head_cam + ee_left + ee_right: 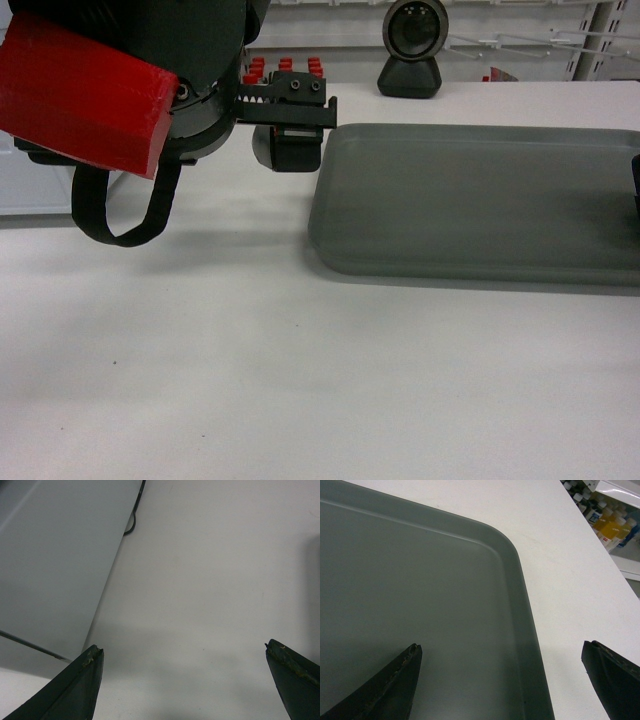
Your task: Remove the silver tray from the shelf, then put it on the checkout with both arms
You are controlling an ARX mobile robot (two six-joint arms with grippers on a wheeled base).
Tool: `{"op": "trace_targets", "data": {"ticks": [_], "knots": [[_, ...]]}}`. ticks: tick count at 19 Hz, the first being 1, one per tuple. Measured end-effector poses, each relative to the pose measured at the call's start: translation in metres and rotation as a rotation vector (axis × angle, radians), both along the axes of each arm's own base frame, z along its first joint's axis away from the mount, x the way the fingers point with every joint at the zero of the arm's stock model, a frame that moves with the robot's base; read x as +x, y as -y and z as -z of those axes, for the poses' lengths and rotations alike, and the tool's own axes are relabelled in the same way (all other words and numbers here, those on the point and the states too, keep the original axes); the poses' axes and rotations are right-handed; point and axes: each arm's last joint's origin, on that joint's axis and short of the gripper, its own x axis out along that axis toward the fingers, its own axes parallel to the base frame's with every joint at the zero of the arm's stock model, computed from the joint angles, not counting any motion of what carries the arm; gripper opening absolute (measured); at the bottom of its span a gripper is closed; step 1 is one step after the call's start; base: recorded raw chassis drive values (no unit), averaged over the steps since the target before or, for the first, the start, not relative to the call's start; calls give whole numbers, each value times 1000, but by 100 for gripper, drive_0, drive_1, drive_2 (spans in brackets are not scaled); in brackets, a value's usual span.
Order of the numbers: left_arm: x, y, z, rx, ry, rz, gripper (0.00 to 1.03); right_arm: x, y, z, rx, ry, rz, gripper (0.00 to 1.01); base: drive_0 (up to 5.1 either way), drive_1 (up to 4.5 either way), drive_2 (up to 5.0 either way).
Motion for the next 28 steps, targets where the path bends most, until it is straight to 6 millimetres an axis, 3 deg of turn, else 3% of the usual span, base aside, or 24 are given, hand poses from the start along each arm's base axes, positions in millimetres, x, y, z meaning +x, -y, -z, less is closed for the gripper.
{"op": "trace_targets", "data": {"ticks": [3,7,10,13,14,16,18,22,23,24,26,28], "knots": [[-2,-2,-17,-56,69,14,98,-1,-7,-14,16,25,-35,98,0,0,0],[-12,-18,-54,-154,210,20,98,-9,-21,-75,112,186,-88,98,0,0,0],[-29,-37,-76,-181,265,2,98,-35,-39,-124,220,297,-139,98,0,0,0],[-49,-54,-97,-176,334,-32,98,-64,-57,-159,307,367,-190,98,0,0,0],[-55,-58,-105,-178,363,-35,98,-76,-61,-169,323,408,-201,93,0,0,0],[-73,-84,-100,-186,503,160,79,-110,-55,-162,327,434,-209,73,0,0,0],[-99,-112,-73,-123,520,232,57,-140,-46,-137,318,406,-191,51,0,0,0],[-131,-139,-22,-86,474,268,15,-179,-31,-108,325,439,-197,8,0,0,0],[-138,-145,-15,-85,480,265,4,-185,-25,-99,323,454,-193,2,0,0,0],[-145,-149,-8,-85,485,265,2,-188,-21,-86,319,440,-189,2,0,0,0],[-155,-156,5,-86,477,268,1,-193,-16,-61,315,401,-187,2,0,0,0],[-163,-160,14,-87,475,271,1,-199,-11,-52,316,416,-190,2,0,0,0]]}}
